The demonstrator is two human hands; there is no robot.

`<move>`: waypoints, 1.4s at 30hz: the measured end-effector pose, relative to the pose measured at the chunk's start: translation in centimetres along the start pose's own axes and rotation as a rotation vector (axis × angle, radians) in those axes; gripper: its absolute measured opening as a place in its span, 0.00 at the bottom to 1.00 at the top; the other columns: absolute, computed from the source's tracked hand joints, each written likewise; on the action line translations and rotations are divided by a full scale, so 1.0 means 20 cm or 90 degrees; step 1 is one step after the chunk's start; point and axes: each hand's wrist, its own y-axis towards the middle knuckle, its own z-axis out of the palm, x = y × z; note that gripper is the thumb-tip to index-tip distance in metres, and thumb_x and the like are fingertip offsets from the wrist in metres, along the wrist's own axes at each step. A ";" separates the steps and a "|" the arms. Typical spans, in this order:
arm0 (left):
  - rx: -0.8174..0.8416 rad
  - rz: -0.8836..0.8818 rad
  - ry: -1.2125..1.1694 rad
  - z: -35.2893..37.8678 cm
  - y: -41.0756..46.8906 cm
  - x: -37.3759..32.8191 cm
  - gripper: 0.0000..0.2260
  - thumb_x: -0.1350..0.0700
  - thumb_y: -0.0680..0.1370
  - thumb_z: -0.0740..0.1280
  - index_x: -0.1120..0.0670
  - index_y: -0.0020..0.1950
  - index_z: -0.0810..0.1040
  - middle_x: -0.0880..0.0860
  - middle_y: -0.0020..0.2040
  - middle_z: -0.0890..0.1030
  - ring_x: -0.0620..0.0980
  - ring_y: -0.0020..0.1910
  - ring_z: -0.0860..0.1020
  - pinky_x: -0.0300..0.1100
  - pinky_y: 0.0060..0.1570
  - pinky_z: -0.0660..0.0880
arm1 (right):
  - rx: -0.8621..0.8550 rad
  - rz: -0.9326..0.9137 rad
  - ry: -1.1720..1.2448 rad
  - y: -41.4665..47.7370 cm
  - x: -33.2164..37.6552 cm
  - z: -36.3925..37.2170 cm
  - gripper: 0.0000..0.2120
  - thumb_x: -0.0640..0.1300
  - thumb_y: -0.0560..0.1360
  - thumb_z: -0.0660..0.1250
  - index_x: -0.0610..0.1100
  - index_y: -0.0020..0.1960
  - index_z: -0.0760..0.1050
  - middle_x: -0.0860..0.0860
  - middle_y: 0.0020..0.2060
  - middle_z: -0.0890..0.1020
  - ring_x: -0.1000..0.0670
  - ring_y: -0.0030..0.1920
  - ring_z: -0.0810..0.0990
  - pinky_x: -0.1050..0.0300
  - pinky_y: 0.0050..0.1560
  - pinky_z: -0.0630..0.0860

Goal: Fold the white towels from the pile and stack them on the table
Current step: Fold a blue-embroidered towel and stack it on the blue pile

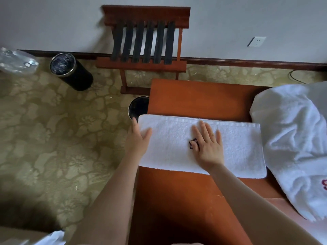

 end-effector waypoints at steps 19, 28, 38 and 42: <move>-0.019 0.139 0.167 -0.14 -0.24 -0.16 0.21 0.57 0.81 0.57 0.44 0.73 0.64 0.56 0.70 0.65 0.56 0.56 0.75 0.42 0.47 0.72 | -0.016 0.251 0.055 -0.29 -0.35 -0.25 0.22 0.50 0.79 0.58 0.45 0.72 0.63 0.45 0.70 0.66 0.42 0.70 0.62 0.46 0.67 0.62; -0.108 0.095 0.332 -0.33 -0.37 -0.22 0.21 0.58 0.80 0.56 0.43 0.71 0.67 0.50 0.67 0.68 0.51 0.48 0.72 0.39 0.37 0.67 | 0.017 0.235 0.097 -0.34 -0.29 -0.26 0.23 0.53 0.78 0.60 0.50 0.72 0.63 0.46 0.70 0.62 0.43 0.66 0.64 0.49 0.56 0.74; -0.096 0.154 0.313 -0.34 -0.53 -0.41 0.18 0.53 0.80 0.60 0.45 0.71 0.68 0.50 0.67 0.71 0.52 0.58 0.74 0.40 0.44 0.69 | 0.142 0.242 0.266 -0.20 -0.30 -0.21 0.38 0.55 0.72 0.68 0.58 0.75 0.50 0.46 0.56 0.73 0.43 0.58 0.71 0.50 0.49 0.77; -0.067 0.191 0.335 -0.27 -0.57 -0.52 0.19 0.53 0.80 0.61 0.46 0.71 0.69 0.50 0.68 0.69 0.52 0.55 0.75 0.42 0.43 0.72 | 0.176 0.220 0.339 -0.17 -0.33 -0.23 0.40 0.51 0.71 0.69 0.59 0.75 0.49 0.49 0.42 0.76 0.44 0.52 0.76 0.50 0.40 0.81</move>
